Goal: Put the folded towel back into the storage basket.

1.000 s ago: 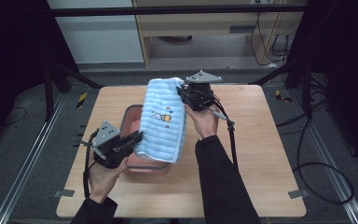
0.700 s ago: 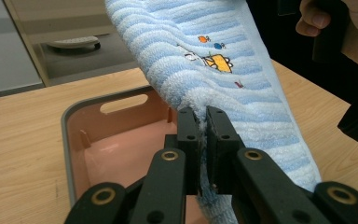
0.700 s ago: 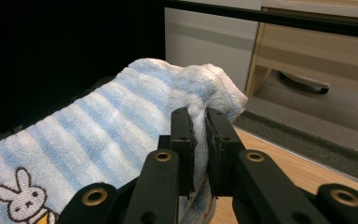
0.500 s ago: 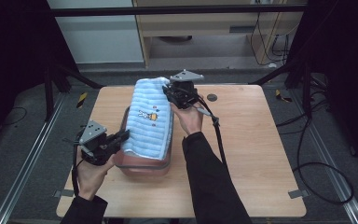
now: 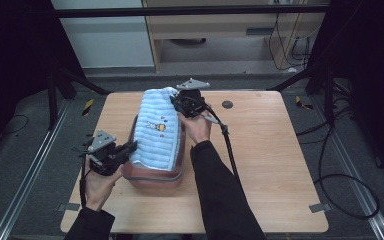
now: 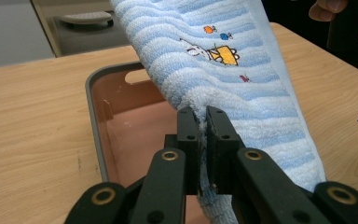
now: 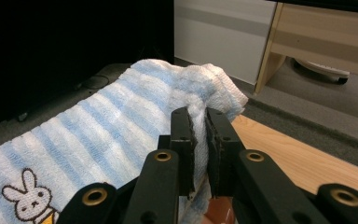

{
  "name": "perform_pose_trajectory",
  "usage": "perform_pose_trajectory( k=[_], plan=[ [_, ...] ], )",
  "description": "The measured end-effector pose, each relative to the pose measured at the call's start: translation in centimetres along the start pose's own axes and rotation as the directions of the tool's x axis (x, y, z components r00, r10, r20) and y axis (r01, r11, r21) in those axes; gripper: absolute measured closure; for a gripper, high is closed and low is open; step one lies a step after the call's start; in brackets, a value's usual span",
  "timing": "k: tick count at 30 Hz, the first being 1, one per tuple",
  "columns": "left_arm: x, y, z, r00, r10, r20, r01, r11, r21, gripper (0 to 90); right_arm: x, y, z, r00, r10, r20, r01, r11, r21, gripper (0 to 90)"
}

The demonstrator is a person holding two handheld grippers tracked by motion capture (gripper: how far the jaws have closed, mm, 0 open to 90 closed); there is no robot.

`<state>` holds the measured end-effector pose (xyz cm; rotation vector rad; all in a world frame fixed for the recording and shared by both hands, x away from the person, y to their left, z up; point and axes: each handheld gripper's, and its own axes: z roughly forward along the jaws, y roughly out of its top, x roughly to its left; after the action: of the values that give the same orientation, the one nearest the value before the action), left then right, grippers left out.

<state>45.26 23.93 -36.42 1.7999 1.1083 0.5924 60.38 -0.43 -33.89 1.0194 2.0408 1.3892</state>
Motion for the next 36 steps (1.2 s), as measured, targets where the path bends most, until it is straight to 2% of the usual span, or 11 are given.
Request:
perform_pose_trajectory(
  k=[6,15,24,36],
  plan=[
    [0.3,-0.5,0.7,1.0,0.0,-0.007,0.0,0.9998,0.02,84.9,0.1,-0.6,0.9,0.9999,-0.015,-0.002,0.015,1.0,0.019,82.8],
    [0.6,-1.8,1.6,0.9999,-0.009,-0.012,0.009,0.9981,0.061,84.9,0.2,-2.1,2.2,1.0,-0.007,-0.002,0.007,0.999,0.054,82.7],
    [0.3,-2.7,2.5,0.9997,0.014,-0.019,-0.012,0.9958,0.091,84.8,-0.1,-3.6,3.1,1.0,-0.002,-0.001,0.002,0.997,0.082,82.7],
    [0.3,-4.1,3.4,0.9993,0.018,-0.031,-0.014,0.9913,0.131,84.8,-0.2,-5.9,4.5,1.0,-0.002,-0.009,0.003,0.992,0.129,82.5]
  ],
)
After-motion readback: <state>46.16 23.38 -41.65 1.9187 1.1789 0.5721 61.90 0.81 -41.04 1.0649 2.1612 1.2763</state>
